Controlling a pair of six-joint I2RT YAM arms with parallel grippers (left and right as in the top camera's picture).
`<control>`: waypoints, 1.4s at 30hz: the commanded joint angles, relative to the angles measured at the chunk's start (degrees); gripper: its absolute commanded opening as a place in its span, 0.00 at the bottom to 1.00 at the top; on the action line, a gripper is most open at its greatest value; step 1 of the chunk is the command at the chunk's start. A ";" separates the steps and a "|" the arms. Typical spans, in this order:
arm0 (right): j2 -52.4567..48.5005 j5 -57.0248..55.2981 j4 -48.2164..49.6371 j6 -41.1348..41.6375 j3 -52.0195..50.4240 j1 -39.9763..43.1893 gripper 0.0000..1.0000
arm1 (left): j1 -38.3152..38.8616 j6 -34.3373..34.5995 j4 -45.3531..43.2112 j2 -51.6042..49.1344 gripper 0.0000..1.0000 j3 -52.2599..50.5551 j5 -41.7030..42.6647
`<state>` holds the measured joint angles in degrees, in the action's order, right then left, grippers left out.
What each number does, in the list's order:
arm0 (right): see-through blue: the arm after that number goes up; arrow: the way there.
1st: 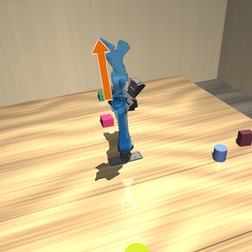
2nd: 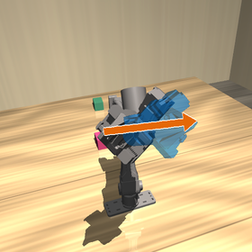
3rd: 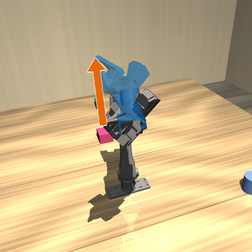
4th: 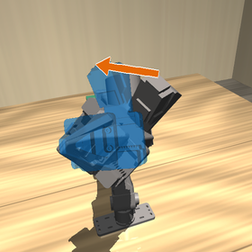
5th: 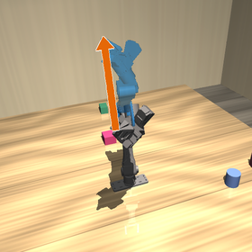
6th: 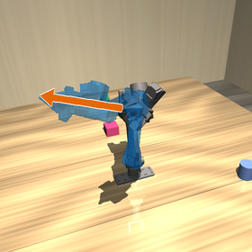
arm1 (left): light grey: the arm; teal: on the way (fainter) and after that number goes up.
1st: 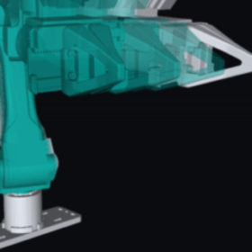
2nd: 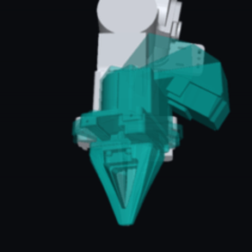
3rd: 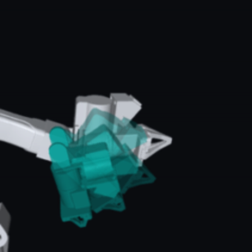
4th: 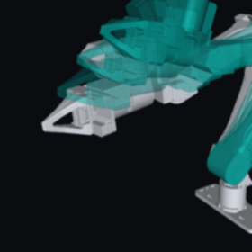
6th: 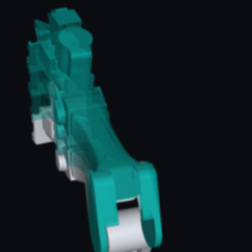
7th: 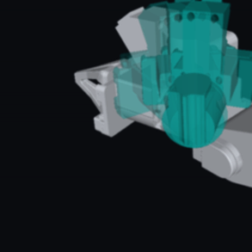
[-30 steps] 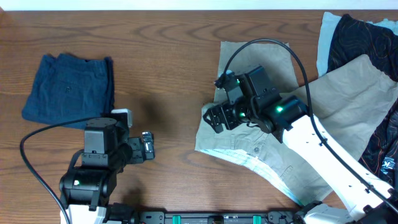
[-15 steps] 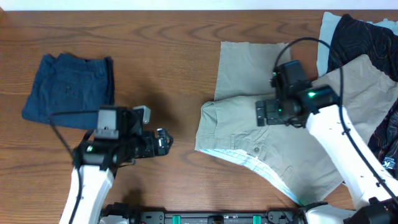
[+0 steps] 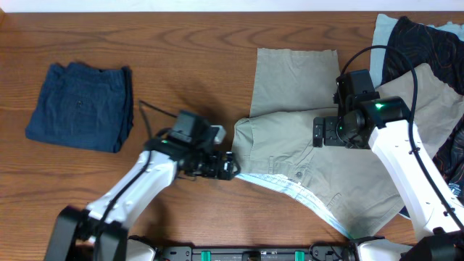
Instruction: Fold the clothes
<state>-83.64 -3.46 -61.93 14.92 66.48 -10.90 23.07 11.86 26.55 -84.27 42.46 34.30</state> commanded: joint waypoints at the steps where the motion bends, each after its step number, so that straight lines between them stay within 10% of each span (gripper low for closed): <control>1: -0.04 -0.59 -0.11 0.92 0.33 0.44 0.99 | 2.89 2.25 -3.13 -3.54 0.98 0.00 0.66; 4: -0.04 -0.59 -0.20 0.92 0.33 0.44 0.99 | 5.16 2.23 -6.78 -6.43 0.88 0.00 0.63; 8: -0.04 -0.63 -0.26 0.92 0.33 0.46 0.99 | 7.15 2.23 -6.71 -8.35 0.06 0.00 0.66; 18: -0.04 9.18 4.33 -4.98 0.33 0.37 0.99 | -8.00 -0.37 26.01 -2.60 0.06 5.40 -31.39; 28: -4.04 15.19 23.91 -5.51 0.31 -2.32 0.91 | -25.53 0.15 20.13 2.29 0.06 12.09 -28.98; 37: -11.63 8.13 21.33 -3.96 0.31 -2.08 0.99 | -34.07 5.18 4.59 2.25 0.06 24.81 -28.76; 38: -11.61 6.47 20.50 -3.37 0.33 -1.86 0.99 | -34.38 5.18 4.11 2.25 0.09 26.45 -28.74; 42: -10.10 5.03 18.62 -2.75 0.33 -0.79 0.99 | -34.01 5.14 5.16 2.29 0.84 29.27 -25.73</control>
<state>-95.39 4.54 -42.74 11.00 66.46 -12.45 -11.22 16.32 30.35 -82.26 70.65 6.68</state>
